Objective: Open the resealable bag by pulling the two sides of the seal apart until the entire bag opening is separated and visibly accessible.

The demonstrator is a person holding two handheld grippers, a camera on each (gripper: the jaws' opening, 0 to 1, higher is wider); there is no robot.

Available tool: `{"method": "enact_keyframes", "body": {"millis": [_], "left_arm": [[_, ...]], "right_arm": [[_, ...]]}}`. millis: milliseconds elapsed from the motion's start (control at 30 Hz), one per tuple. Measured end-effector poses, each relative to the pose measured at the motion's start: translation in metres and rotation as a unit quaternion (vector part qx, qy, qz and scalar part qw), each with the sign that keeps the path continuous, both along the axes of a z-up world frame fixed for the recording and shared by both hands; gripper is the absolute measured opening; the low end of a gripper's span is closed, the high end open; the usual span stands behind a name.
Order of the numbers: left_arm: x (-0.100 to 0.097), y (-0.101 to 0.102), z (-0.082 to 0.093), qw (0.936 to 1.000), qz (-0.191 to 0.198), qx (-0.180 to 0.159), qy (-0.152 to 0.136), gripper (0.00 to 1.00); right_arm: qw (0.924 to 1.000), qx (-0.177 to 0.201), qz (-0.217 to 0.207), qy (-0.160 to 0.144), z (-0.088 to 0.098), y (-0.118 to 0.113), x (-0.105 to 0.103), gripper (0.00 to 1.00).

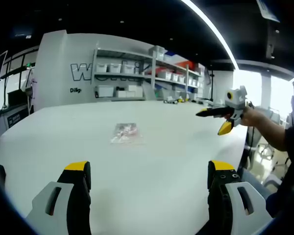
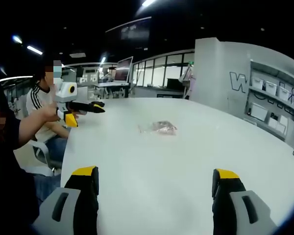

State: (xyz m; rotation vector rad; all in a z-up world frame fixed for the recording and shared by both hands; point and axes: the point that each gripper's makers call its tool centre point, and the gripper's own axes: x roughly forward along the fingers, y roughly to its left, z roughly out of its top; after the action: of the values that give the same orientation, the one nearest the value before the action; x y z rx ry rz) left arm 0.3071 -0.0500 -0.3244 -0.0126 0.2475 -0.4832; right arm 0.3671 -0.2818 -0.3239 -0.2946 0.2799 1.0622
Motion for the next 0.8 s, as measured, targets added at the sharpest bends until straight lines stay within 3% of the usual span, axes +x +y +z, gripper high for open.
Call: {"method": "enact_keyframes", "body": {"millis": [800], "left_arm": [[0.0014,-0.0018,0.0011,1.0000,-0.003,0.001,-0.002,0.99]], "right_arm": [[1.0000,0.003,0.001,-0.002,0.0034,0.0012,0.0044,0.98]]}}
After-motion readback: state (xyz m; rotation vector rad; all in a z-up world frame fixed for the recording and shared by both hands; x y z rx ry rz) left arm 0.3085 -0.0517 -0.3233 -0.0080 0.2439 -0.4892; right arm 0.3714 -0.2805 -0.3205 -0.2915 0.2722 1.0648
